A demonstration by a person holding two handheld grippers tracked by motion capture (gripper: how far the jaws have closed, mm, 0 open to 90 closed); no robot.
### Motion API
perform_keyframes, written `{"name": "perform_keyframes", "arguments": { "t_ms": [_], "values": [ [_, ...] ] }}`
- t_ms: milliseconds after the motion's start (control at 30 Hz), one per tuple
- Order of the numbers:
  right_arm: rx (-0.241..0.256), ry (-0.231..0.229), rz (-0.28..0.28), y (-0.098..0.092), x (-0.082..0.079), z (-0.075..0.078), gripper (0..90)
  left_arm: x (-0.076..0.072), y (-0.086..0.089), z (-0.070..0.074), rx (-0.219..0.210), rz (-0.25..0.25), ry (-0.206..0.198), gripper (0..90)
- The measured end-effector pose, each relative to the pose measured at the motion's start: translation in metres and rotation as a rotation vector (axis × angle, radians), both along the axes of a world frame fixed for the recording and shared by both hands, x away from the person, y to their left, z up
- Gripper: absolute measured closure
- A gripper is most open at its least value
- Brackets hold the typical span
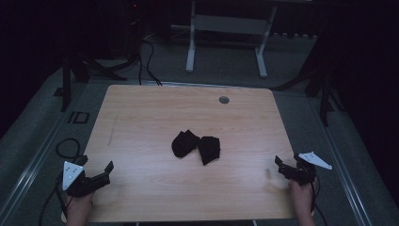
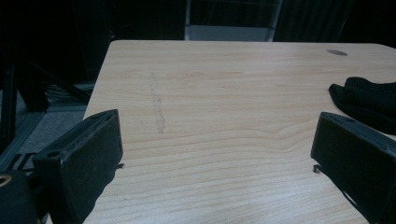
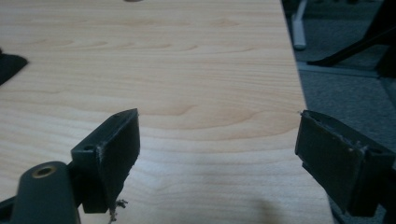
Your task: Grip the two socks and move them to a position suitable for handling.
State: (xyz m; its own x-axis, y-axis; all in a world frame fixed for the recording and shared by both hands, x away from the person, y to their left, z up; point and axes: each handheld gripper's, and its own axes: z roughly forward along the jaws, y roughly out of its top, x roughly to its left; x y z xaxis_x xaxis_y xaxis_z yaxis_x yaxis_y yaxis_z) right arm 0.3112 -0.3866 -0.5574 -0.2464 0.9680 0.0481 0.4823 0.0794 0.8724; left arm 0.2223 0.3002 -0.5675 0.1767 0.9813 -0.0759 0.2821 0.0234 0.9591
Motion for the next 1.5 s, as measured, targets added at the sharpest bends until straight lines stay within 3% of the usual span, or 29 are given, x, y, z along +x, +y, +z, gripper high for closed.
{"name": "perform_keyframes", "arguments": {
  "t_ms": [233, 333, 467, 633, 800, 1033, 1400, 1500],
  "values": [
    [-0.019, 0.056, 0.052, 0.003, -0.001, 0.0, 14.3, 0.0, -0.001, 0.0, -0.008, -0.003, -0.003, 2.5],
    [0.004, 0.079, 0.086, 0.007, 0.0, 0.002, 14.3, 0.001, -0.002, 0.0, 0.009, 0.002, 0.012, 2.5],
    [-0.009, 0.083, 0.114, 0.012, 0.002, 0.003, 14.3, 0.002, -0.004, 0.0, 0.011, 0.0, 0.01, 2.5],
    [-0.005, 0.094, 0.197, 0.024, 0.006, 0.003, 14.3, 0.003, -0.008, 0.0, 0.004, -0.015, 0.016, 2.5],
    [-0.039, 0.108, 0.305, 0.045, 0.01, 0.003, 14.3, 0.003, -0.012, 0.002, 0.015, -0.021, 0.009, 2.5],
    [-0.082, 0.095, 0.372, 0.068, 0.019, 0.009, 14.0, 0.002, -0.013, 0.002, 0.008, -0.025, 0.017, 2.5],
    [-0.068, 0.127, 0.534, 0.115, 0.037, 0.014, 14.5, 0.002, -0.014, 0.003, 0.009, -0.043, 0.025, 2.5],
    [-0.058, 0.123, 0.555, 0.124, 0.039, 0.015, 14.5, 0.002, -0.014, 0.003, 0.009, -0.044, 0.026, 2.5]
  ]
}}
